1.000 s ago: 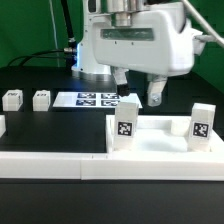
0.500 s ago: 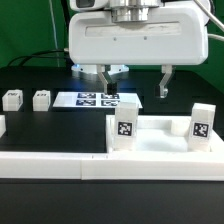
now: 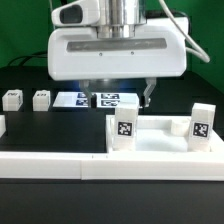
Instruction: Assemble square table
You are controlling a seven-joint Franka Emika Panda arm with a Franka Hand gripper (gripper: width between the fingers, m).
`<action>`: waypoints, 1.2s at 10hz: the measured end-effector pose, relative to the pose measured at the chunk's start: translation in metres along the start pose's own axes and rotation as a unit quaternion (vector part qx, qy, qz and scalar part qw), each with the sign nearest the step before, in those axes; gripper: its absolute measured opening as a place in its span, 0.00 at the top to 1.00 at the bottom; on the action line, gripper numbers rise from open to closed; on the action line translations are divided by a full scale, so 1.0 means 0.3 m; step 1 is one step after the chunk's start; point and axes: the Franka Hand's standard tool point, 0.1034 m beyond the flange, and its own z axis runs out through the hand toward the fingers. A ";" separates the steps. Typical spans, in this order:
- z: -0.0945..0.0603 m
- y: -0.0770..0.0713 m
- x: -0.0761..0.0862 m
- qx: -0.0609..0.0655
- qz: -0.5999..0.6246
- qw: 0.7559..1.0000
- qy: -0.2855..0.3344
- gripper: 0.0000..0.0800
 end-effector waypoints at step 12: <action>0.189 0.082 -0.106 -0.001 -0.011 0.998 -0.065 0.19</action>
Offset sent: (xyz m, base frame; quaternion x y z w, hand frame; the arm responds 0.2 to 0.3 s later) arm 0.0000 0.0000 0.0000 0.0000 0.0000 0.0000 1.0000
